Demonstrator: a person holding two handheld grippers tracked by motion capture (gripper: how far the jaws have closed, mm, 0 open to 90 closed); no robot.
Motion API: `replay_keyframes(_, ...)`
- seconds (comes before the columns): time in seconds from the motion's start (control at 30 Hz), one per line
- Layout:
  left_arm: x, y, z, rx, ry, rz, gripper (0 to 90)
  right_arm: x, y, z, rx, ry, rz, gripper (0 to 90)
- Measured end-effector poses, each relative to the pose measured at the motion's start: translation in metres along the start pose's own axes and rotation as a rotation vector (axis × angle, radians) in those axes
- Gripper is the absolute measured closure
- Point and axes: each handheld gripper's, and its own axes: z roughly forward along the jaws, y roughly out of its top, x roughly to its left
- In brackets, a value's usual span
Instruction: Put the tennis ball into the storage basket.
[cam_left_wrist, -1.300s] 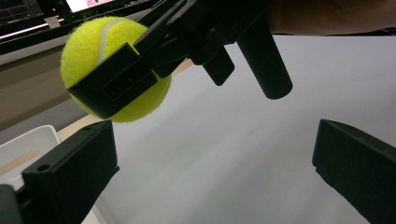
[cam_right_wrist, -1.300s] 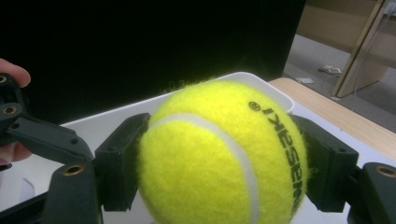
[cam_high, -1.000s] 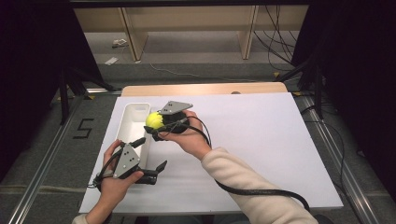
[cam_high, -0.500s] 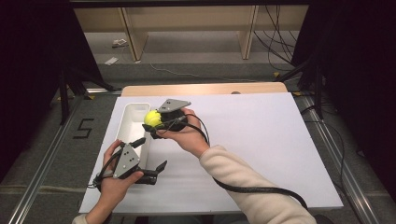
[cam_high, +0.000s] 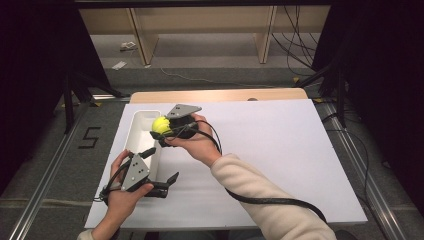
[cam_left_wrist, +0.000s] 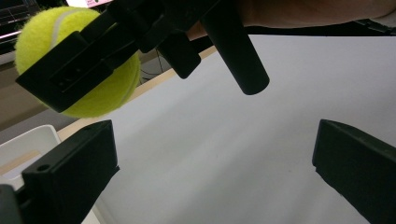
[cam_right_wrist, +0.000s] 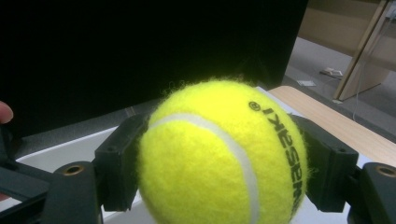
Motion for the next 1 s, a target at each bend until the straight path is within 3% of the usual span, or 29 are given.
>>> replay_keyframes(1.0, 0.0, 0.0, 0.0, 0.0, 0.001, 0.0, 0.0, 0.0, 0.009, 0.013, 0.008, 0.004, 0.0, 26.8)
